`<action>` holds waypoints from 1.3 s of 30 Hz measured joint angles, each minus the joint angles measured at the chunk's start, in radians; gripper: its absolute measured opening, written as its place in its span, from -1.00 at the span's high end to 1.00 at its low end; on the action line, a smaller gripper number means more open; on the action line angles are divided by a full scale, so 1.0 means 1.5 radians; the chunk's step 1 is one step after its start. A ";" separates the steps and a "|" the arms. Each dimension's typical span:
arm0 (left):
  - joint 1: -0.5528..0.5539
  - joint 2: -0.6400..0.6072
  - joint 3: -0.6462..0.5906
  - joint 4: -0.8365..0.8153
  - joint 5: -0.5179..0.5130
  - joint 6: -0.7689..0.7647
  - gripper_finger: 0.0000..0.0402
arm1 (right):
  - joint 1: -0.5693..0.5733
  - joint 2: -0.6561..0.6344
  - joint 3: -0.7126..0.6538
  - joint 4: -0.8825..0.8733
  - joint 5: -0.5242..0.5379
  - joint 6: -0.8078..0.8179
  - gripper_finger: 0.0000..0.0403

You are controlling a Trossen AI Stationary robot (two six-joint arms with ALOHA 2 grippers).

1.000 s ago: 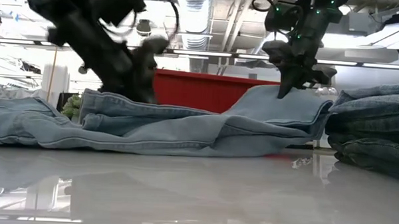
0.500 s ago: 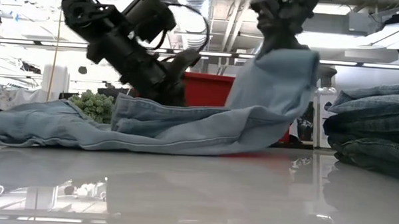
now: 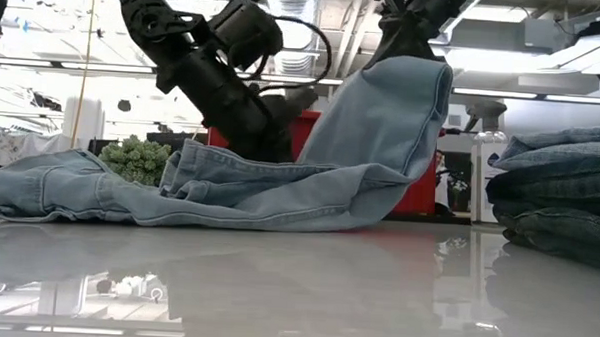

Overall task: Fold Laundry from Bin
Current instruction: Fold the light blue denim pants

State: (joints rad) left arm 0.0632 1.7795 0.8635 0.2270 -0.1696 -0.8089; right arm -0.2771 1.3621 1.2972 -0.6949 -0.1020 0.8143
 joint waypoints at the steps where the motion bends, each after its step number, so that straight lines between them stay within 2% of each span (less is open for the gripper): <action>1: 0.003 0.002 0.000 -0.007 -0.010 -0.003 0.98 | 0.000 0.000 0.000 -0.002 0.000 -0.003 0.84; 4: 0.015 0.024 0.000 -0.001 0.009 0.000 0.98 | 0.001 0.000 0.000 0.001 -0.001 -0.006 0.84; 8: 0.026 0.058 0.001 0.021 0.083 -0.006 0.98 | 0.001 0.000 0.000 -0.004 -0.002 -0.017 0.84; 11: 0.028 0.055 0.002 0.023 0.126 -0.008 0.98 | 0.000 0.000 0.000 -0.008 -0.002 -0.023 0.84; 14: 0.028 0.017 -0.002 0.007 0.158 -0.017 0.98 | 0.000 0.000 0.000 -0.009 -0.001 -0.035 0.84; 20: 0.039 -0.112 0.000 -0.009 0.238 -0.006 0.98 | -0.010 0.000 0.000 -0.042 0.013 -0.046 0.84; 22: 0.043 -0.149 -0.002 -0.045 0.237 0.001 0.98 | -0.014 0.000 0.000 -0.048 0.015 -0.057 0.84; 26: 0.053 -0.198 0.001 -0.100 0.159 0.133 0.98 | -0.018 0.000 0.000 -0.048 0.015 -0.065 0.84; 28: 0.073 -0.183 0.000 -0.104 0.172 0.176 0.98 | -0.018 0.000 0.000 -0.049 0.014 -0.065 0.84; 33: 0.114 -0.112 -0.001 -0.064 0.268 0.207 0.98 | -0.018 0.000 0.000 -0.050 0.009 -0.070 0.84; 39: 0.146 -0.057 0.001 -0.064 0.230 0.269 0.98 | -0.015 -0.001 0.000 -0.050 -0.010 -0.072 0.84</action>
State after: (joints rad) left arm 0.2825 1.6938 0.8645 0.1308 0.1748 -0.4053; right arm -0.2992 1.3613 1.2972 -0.7695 -0.1164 0.7067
